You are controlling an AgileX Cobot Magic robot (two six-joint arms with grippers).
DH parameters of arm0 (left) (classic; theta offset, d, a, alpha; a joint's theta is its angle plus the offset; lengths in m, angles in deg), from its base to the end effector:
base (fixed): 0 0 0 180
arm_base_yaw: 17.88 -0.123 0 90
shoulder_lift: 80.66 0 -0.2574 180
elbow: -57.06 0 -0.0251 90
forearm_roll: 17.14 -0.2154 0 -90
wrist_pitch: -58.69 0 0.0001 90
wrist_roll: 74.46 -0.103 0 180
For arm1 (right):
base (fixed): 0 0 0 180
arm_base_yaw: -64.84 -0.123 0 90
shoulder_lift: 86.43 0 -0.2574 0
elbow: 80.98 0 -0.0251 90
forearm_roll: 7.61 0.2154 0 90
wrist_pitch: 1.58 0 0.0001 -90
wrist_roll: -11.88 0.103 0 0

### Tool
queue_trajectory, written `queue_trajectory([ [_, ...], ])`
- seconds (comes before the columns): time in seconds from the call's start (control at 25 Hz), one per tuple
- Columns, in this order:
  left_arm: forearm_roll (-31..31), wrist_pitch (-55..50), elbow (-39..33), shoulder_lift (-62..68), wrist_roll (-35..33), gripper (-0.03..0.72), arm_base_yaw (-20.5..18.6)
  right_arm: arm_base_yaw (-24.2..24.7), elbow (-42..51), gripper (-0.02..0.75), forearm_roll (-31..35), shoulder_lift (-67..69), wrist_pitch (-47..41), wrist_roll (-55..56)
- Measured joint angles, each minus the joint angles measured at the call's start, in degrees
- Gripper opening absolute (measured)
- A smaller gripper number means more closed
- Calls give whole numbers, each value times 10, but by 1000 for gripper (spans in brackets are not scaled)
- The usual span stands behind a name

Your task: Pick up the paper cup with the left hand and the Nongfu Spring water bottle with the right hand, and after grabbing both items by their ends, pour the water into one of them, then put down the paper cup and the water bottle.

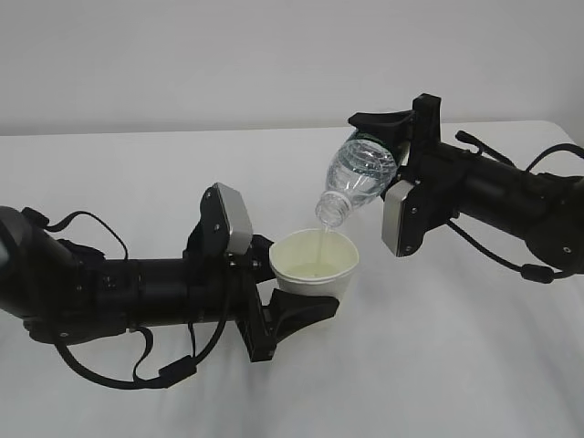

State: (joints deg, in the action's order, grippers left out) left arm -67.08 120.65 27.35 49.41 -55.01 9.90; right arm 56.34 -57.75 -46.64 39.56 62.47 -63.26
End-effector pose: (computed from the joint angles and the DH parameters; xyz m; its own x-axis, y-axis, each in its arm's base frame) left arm 0.2643 -0.2178 0.1012 -0.1357 0.2127 -0.9676 0.9441 0.3240 -0.0612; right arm 0.3553 0.1120 0.1571 0.6812 -0.7288 0.0688 0.0334 -0.0629 -0.9975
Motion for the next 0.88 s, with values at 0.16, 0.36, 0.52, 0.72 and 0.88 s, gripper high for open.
queue_trajectory([
  [0.16, -1, 0, 0, 0, 0, 484, 0, 0, 0, 467, 0, 0, 0, -6],
  [0.36, -2, 0, 0, 0, 0, 484, 0, 0, 0, 466, 5, 0, 0, -10],
  [0.52, -2, 0, 0, 0, 0, 484, 0, 0, 0, 467, 10, 0, 0, -10],
  [0.72, -2, -1, 0, 0, 0, 484, 0, 0, 0, 466, 11, 0, 1, -10],
  [0.88, -2, -1, 0, 0, 0, 484, 0, 0, 0, 466, 11, 0, 1, -10],
])
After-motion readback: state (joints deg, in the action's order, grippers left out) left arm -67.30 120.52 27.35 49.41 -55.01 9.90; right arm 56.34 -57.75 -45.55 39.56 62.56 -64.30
